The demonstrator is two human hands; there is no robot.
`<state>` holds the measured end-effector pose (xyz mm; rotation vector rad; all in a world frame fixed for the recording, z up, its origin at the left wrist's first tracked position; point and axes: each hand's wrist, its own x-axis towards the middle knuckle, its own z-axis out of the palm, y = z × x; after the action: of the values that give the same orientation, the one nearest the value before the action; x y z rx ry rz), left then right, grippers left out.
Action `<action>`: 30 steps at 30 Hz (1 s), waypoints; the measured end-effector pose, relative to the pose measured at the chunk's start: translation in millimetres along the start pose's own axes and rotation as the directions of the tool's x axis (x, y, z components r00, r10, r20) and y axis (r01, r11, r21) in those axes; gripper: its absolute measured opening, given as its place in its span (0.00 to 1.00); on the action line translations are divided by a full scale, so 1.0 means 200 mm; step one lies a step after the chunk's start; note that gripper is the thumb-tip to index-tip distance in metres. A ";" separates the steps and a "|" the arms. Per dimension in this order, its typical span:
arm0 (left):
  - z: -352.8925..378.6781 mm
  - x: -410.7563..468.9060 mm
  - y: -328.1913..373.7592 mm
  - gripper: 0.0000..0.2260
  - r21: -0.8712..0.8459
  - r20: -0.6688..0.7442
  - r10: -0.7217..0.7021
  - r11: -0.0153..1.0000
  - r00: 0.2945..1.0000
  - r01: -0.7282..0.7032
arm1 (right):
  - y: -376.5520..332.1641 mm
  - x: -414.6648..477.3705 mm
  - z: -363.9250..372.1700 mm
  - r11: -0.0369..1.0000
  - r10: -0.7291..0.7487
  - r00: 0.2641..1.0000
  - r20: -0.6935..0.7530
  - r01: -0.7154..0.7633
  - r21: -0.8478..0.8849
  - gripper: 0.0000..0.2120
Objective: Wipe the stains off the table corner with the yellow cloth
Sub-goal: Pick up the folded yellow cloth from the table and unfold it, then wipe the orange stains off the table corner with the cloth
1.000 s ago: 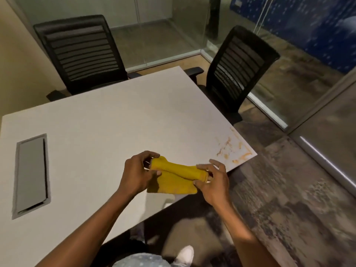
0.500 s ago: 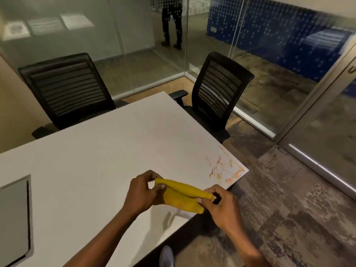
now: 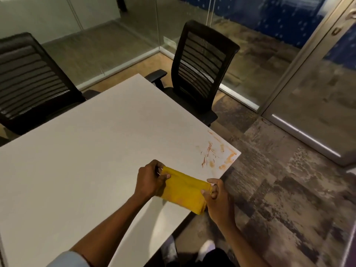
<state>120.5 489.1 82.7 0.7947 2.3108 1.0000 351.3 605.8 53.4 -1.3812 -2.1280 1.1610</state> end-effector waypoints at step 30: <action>0.64 0.37 -0.62 0.40 0.598 0.065 0.044 0.798 0.997 -0.074 | 0.56 0.48 0.52 0.515 -0.419 0.681 0.600 0.723 -0.461 0.32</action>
<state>110.8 530.5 -105.7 1.1189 2.5969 0.2302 304.2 664.4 -109.2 -0.4315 -3.1840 0.3924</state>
